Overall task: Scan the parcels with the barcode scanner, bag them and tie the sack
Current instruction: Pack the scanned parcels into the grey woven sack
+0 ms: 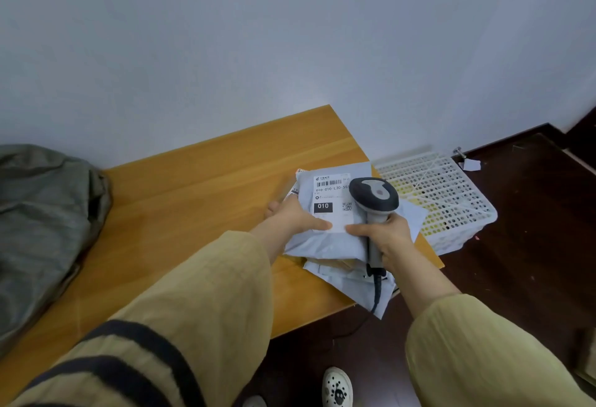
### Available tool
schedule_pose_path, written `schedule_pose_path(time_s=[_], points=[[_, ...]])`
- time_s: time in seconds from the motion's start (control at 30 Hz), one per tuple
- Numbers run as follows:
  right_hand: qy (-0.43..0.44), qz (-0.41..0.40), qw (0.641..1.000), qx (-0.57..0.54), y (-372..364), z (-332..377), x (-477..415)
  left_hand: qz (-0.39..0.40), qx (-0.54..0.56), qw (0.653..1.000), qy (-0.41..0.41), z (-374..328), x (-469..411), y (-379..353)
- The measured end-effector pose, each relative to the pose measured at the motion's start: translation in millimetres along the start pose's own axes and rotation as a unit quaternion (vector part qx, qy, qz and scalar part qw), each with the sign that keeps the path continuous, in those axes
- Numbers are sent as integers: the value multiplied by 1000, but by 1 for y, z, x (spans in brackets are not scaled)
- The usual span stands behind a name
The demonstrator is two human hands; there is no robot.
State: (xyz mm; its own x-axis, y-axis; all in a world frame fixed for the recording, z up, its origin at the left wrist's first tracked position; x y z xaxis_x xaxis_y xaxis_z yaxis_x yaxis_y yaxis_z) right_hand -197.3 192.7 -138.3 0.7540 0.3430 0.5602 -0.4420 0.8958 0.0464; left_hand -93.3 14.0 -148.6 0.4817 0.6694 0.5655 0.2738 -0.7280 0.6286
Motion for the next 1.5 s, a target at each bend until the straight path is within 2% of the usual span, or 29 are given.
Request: schedule_pose_path(time_s=[0.1,0.23,0.43,0.57,0.8,0.9,1.0,1.1,1.23,1.4,1.5], points=[[3,-25,1000,0,0,-3,-1,18,30,998,55,19,1,8],[14,-29,999,14,-6,-2,-3,47,119,989,71,33,0,10],[23,-21,999,34,-17,3,-1,84,139,987,21,29,14,7],[11,-15,999,50,-27,-2,5,54,137,989,22,46,-3,-2],[70,-34,997,28,-29,29,19,71,253,964,-34,19,32,25],[38,-30,999,7,-34,22,18,53,220,973,-40,20,34,30],[0,-18,1000,-12,-40,8,18,-21,106,993,-40,27,33,42],[-42,14,998,-37,-46,-7,20,12,196,980,-25,29,36,36],[-80,62,994,-52,-54,-18,22,49,261,964,-2,31,38,31],[-100,79,990,-55,-56,-26,22,107,285,953,2,25,43,11],[-82,78,992,-58,-55,-18,27,102,268,958,-6,21,44,14]])
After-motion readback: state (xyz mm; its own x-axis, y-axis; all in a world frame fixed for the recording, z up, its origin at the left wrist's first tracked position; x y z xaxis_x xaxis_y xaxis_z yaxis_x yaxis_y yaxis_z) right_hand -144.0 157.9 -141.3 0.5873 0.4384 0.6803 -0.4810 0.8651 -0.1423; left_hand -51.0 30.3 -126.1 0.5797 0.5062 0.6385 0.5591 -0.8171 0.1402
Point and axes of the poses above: each hand's wrist, its own x-axis away from the middle knuckle, its own y-axis out of the back of the hand, z = x × y, the point moved 10 cm from there along -x, towards the middle knuckle, and after that the axes turned 2 degrees about -z, right-handed, at the moved point
